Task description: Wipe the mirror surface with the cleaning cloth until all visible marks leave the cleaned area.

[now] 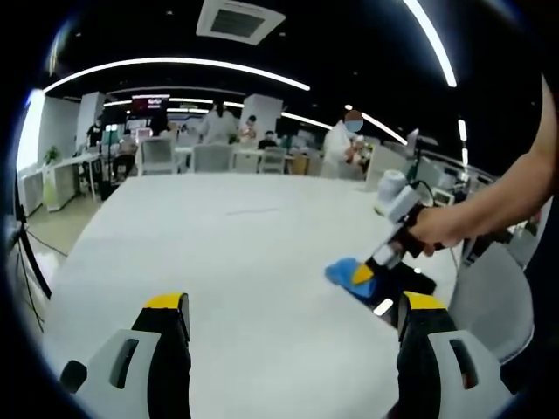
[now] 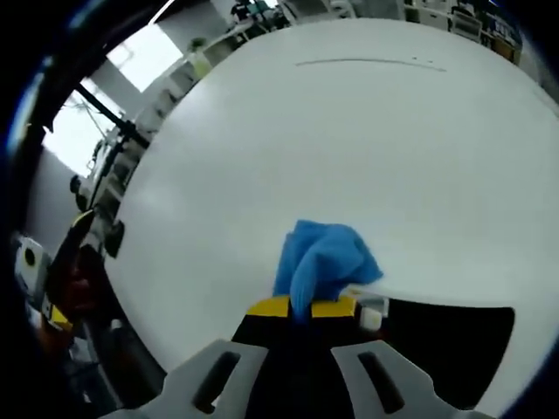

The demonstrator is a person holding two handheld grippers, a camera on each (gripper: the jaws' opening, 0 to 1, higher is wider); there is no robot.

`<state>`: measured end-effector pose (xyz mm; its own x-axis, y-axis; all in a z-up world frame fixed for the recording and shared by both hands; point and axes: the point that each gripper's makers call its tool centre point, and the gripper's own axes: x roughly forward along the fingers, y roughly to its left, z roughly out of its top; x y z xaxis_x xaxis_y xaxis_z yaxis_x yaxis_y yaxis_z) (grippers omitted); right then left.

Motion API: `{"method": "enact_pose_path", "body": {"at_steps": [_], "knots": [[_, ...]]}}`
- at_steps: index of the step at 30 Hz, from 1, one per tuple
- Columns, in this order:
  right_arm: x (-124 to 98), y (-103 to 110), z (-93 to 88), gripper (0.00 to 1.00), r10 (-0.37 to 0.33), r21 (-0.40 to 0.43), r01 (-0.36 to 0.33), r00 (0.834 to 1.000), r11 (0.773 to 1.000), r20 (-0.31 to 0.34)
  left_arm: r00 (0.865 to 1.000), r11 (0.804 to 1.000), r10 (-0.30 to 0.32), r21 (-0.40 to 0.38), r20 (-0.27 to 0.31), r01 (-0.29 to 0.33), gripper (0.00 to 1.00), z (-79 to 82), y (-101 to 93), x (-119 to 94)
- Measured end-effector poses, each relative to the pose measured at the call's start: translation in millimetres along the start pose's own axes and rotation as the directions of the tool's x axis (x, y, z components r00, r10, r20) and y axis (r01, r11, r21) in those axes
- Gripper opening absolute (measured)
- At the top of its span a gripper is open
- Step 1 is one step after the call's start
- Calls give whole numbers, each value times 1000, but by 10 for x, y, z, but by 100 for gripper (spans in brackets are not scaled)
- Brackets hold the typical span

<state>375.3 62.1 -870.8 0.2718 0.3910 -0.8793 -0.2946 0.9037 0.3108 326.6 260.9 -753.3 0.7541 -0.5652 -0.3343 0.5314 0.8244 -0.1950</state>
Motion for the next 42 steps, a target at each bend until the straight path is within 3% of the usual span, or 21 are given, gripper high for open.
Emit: {"method": "enact_pose_path", "body": {"at_steps": [15, 29, 42], "knots": [[19, -20, 1, 0, -6, -19, 7, 999, 1000, 32, 1000, 1000, 0, -13, -1, 0, 100, -24, -16, 2], [-49, 88, -270, 0, 0, -7, 0, 1000, 1000, 27, 1000, 1000, -7, 0, -18, 7, 100, -43, -43, -10], [-105, 183, -485, 0, -7, -46, 8, 1000, 999, 15, 999, 1000, -25, 7, -28, 25, 100, -146, -223, -27]]}}
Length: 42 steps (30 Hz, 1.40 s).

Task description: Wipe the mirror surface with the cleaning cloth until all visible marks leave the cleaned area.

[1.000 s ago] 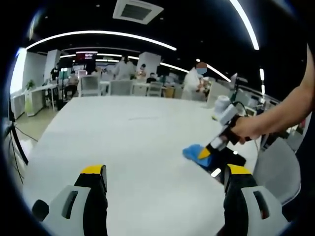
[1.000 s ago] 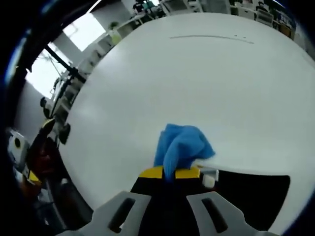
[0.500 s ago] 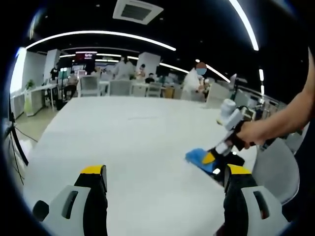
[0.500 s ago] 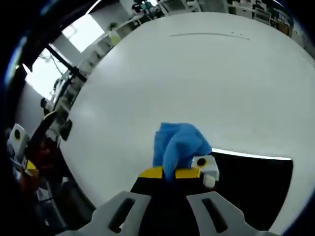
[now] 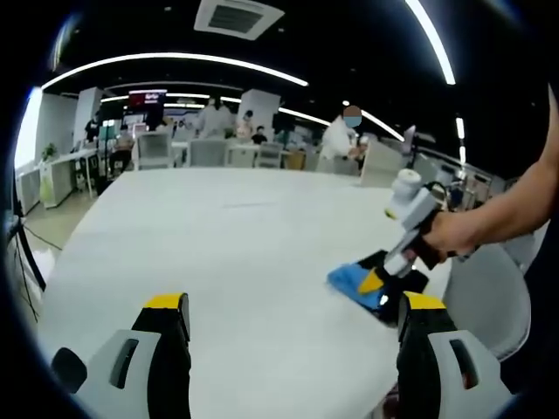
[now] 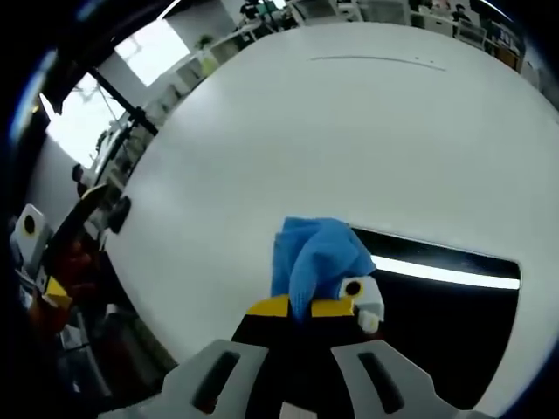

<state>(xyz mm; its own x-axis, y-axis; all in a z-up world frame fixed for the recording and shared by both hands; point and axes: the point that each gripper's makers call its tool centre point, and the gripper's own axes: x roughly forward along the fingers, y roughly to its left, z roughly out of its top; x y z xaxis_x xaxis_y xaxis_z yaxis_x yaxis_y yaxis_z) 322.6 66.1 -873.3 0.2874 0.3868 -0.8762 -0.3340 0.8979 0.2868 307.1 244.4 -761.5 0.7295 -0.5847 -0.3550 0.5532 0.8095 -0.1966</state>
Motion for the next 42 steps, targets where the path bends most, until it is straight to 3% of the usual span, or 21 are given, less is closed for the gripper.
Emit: {"method": "enact_pose_path", "body": {"at_steps": [33, 42], "knots": [[-31, 33, -83, 0, 29, -21, -30, 999, 999, -33, 1000, 1000, -7, 26, -6, 7, 100, 39, -33, 38], [-59, -3, -105, 0, 40, -28, -41, 999, 999, -31, 1000, 999, 26, 19, -7, -26, 100, -10, -13, -6]]}}
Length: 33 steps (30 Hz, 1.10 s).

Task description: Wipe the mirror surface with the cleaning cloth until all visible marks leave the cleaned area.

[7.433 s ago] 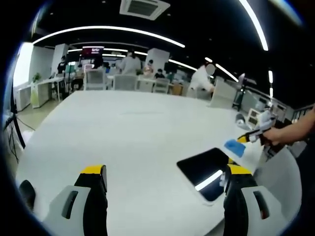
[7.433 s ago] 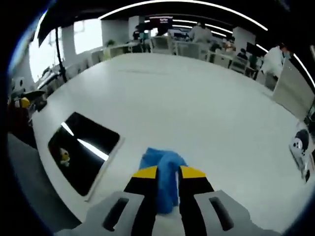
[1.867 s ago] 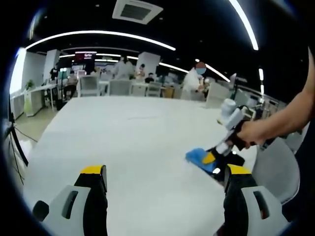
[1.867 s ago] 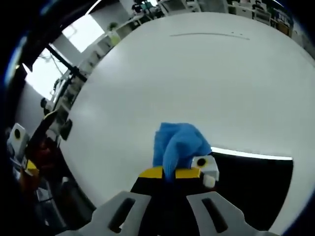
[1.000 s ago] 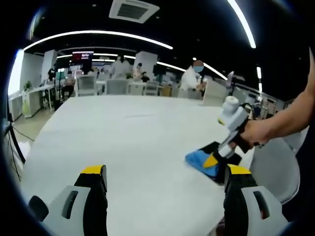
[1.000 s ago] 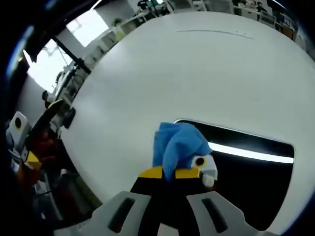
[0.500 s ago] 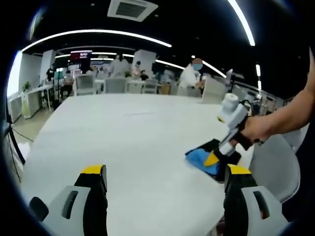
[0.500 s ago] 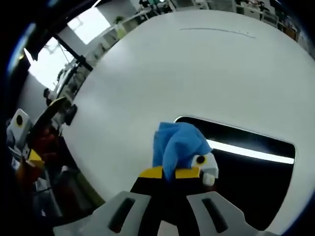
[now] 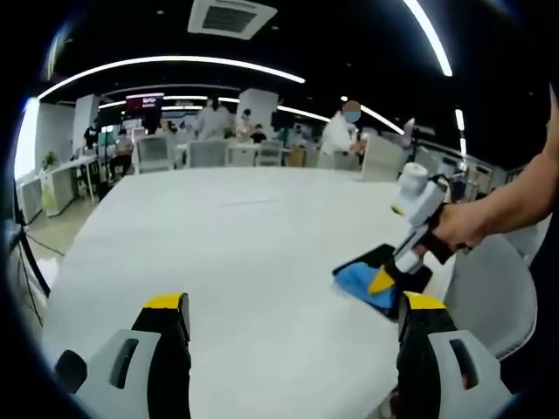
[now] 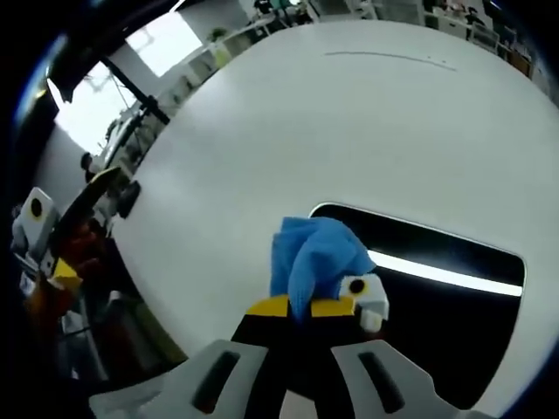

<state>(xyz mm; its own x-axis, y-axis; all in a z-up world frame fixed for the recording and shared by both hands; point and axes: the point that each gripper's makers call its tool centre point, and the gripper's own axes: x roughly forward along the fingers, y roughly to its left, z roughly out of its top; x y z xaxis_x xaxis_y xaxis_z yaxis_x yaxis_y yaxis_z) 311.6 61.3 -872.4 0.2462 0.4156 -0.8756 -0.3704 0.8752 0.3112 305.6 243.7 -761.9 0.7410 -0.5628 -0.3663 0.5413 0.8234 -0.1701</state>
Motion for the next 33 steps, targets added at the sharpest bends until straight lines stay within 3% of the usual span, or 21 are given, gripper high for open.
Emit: {"method": "enact_pose_path", "body": {"at_steps": [17, 19, 33], "knots": [[-225, -458, -126, 0, -18, 48, 17, 1000, 999, 9, 1000, 1000, 2, -27, 26, -2, 100, 72, -47, 27], [-265, -527, -148, 0, -26, 54, 25, 1000, 998, 9, 997, 998, 14, -67, 71, -9, 100, 135, -32, 27], [-444, -924, -236, 0, -52, 100, 52, 999, 994, -4, 999, 999, 17, -49, 30, -15, 100, 35, -30, 64]]}}
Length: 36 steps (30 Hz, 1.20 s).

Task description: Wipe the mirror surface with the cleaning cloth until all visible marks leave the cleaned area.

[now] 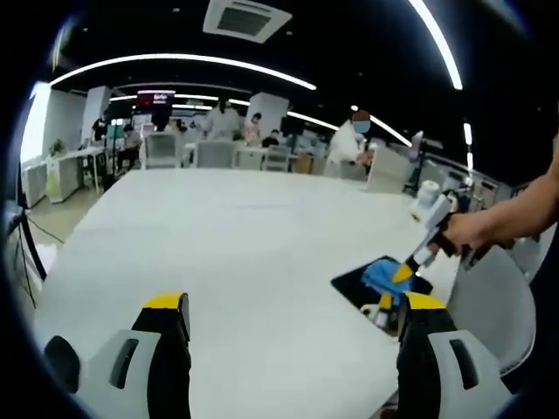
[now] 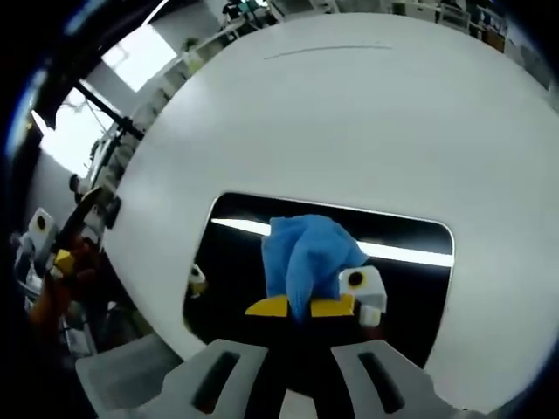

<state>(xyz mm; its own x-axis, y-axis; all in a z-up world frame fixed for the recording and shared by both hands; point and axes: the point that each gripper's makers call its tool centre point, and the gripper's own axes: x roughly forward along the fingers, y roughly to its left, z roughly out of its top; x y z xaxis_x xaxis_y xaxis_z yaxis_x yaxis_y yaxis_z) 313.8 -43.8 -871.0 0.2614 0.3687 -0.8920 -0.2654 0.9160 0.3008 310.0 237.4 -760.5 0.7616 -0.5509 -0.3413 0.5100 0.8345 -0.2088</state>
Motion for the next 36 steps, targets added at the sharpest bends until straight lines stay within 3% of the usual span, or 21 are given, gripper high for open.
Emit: {"method": "enact_pose_path", "body": {"at_steps": [18, 24, 36], "knots": [[-182, -477, -121, 0, -18, 62, 19, 1000, 998, -14, 1000, 1000, 4, 3, -12, -4, 99, -43, -101, 43], [-232, -674, -169, 0, -27, 117, 30, 999, 993, -28, 1000, 1000, 10, 12, -14, -10, 99, -37, -159, 49], [-340, -783, -258, 0, -80, 72, 81, 997, 994, -19, 998, 998, 53, 22, -19, -53, 99, -51, -279, -88]]}}
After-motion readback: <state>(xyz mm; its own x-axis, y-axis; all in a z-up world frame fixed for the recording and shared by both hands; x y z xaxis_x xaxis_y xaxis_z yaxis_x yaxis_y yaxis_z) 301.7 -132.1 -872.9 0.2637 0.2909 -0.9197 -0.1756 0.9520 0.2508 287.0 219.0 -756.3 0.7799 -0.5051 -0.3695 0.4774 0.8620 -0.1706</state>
